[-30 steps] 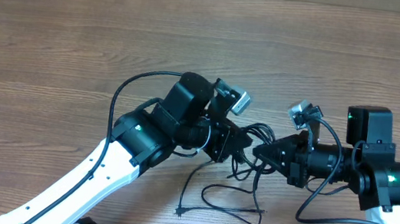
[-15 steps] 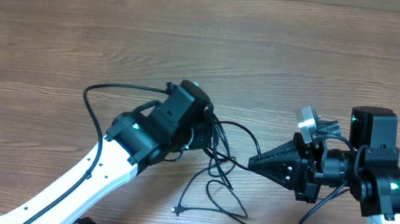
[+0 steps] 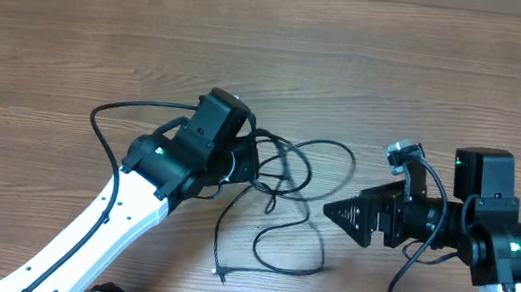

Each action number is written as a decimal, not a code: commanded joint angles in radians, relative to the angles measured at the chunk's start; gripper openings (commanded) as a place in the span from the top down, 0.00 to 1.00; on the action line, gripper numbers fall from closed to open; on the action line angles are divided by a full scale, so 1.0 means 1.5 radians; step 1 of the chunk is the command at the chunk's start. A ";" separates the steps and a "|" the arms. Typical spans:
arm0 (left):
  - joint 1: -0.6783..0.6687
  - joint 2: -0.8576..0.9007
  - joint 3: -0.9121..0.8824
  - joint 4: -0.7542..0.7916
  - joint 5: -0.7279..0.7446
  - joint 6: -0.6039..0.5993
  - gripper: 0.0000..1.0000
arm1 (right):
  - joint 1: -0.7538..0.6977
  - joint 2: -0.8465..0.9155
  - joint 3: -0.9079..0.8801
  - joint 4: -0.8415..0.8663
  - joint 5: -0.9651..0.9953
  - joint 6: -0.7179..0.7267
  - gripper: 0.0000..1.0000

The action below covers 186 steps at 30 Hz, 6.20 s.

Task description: Untangle cables

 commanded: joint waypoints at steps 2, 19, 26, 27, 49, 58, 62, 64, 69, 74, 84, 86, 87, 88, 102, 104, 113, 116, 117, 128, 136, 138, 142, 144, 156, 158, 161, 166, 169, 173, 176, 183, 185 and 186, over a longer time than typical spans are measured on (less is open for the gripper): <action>-0.037 0.002 0.000 0.003 -0.043 0.017 0.96 | -0.001 -0.010 0.006 0.002 0.121 0.054 0.00; -0.109 -0.026 0.033 0.078 0.275 0.478 0.96 | -0.001 -0.007 0.005 0.004 0.132 -0.110 0.00; -0.109 -0.040 0.084 0.073 0.406 0.521 0.96 | 0.000 -0.007 0.005 -0.009 0.032 -0.215 0.00; -0.109 -0.041 0.087 0.073 0.405 0.521 0.96 | 0.000 -0.007 0.005 -0.017 0.013 -0.240 0.02; 0.005 -0.041 0.087 -0.047 0.008 0.117 0.96 | 0.000 -0.007 0.005 -0.118 0.054 -0.209 0.96; 0.030 -0.041 0.087 -0.027 0.397 0.446 0.96 | 0.000 -0.007 0.005 -0.083 0.166 -0.056 0.00; 0.030 -0.041 0.087 -0.011 0.473 0.486 0.96 | 0.000 -0.007 0.005 -0.098 0.022 -0.197 0.00; 0.030 -0.041 0.087 0.002 0.518 0.503 0.96 | 0.000 -0.007 0.005 -0.101 0.010 -0.226 0.00; 0.030 -0.041 0.087 0.107 0.680 0.506 0.96 | 0.000 -0.007 0.005 -0.101 -0.032 -0.279 0.00; 0.030 -0.041 0.087 0.154 0.758 0.500 0.96 | 0.000 -0.007 0.005 -0.097 -0.031 -0.281 0.00; 0.030 -0.041 0.087 0.153 0.765 0.477 0.96 | 0.000 -0.007 0.005 -0.012 0.085 -0.065 0.00; 0.030 -0.041 0.087 0.153 0.764 0.477 0.96 | 0.000 -0.007 0.005 0.026 0.083 0.022 0.00; 0.030 -0.041 0.087 0.153 0.764 0.477 0.96 | 0.000 -0.007 0.005 0.031 0.081 0.037 0.00; 0.030 -0.041 0.087 0.153 0.758 0.477 0.96 | 0.000 -0.007 0.005 0.040 0.082 0.080 0.00; 0.113 -0.041 0.087 0.475 0.803 0.217 0.96 | 0.000 0.110 0.005 -0.126 0.287 0.117 0.00; 0.180 -0.041 0.087 0.592 0.852 0.090 0.96 | 0.000 0.122 0.005 -0.126 0.290 0.118 0.00; 0.488 -0.041 0.087 1.133 0.824 -0.421 0.96 | 0.000 0.128 0.005 -0.122 0.311 0.132 0.00; 0.554 -0.041 0.087 1.143 0.808 -0.487 0.96 | 0.000 0.128 0.005 -0.118 0.311 0.132 0.00; 0.565 -0.041 0.087 1.143 0.795 -0.496 0.96 | 0.000 0.128 0.005 -0.118 0.311 0.132 0.00; 0.563 -0.041 0.086 1.099 0.800 -0.482 0.28 | 0.000 0.128 0.005 -0.117 0.311 0.132 0.00; 0.563 -0.036 0.086 0.871 0.867 -0.303 0.00 | 0.000 0.128 0.005 -0.118 0.303 0.132 0.00; 0.563 -0.031 0.086 0.730 0.822 -0.248 0.00 | 0.000 0.128 0.005 -0.117 0.303 0.132 0.00; 0.563 -0.024 0.086 0.428 0.637 -0.112 0.00 | 0.000 0.128 0.005 -0.116 0.303 0.132 0.00; 0.562 -0.024 0.086 0.290 0.526 -0.030 0.00 | 0.000 0.128 0.005 -0.116 0.303 0.132 0.00; 0.580 -0.025 0.081 -0.334 -0.237 0.206 0.01 | 0.000 0.128 0.005 0.052 0.151 0.186 0.00; 0.589 -0.025 0.081 -0.334 -0.149 0.298 0.00 | 0.000 0.130 0.005 0.112 0.150 0.258 0.00; 0.599 -0.044 0.081 -0.357 -0.041 0.376 0.12 | 0.000 0.140 0.005 0.168 0.149 0.326 0.00; 0.599 -0.147 0.081 -0.358 0.023 0.439 0.02 | 0.001 0.198 0.005 0.270 0.061 0.337 0.00; 0.599 -0.217 0.081 -0.362 0.027 0.465 0.00 | 0.032 0.296 0.005 0.404 -0.045 0.342 0.00; 0.599 -0.225 0.081 -0.369 0.026 0.465 0.00 | 0.133 0.416 0.005 0.574 -0.056 0.393 0.00; 0.599 -0.212 0.081 -0.367 0.031 0.452 0.01 | 0.210 0.492 0.005 0.675 -0.038 0.402 0.00; 0.599 -0.179 0.081 -0.362 0.026 0.453 0.00 | 0.288 0.592 0.005 0.742 0.055 0.459 0.00; 0.599 -0.163 0.081 -0.362 0.027 0.453 0.00 | 0.301 0.598 0.005 0.738 0.075 0.459 0.00; 0.599 -0.156 0.081 -0.362 0.027 0.453 0.00 | 0.304 0.598 0.005 0.727 0.084 0.460 0.00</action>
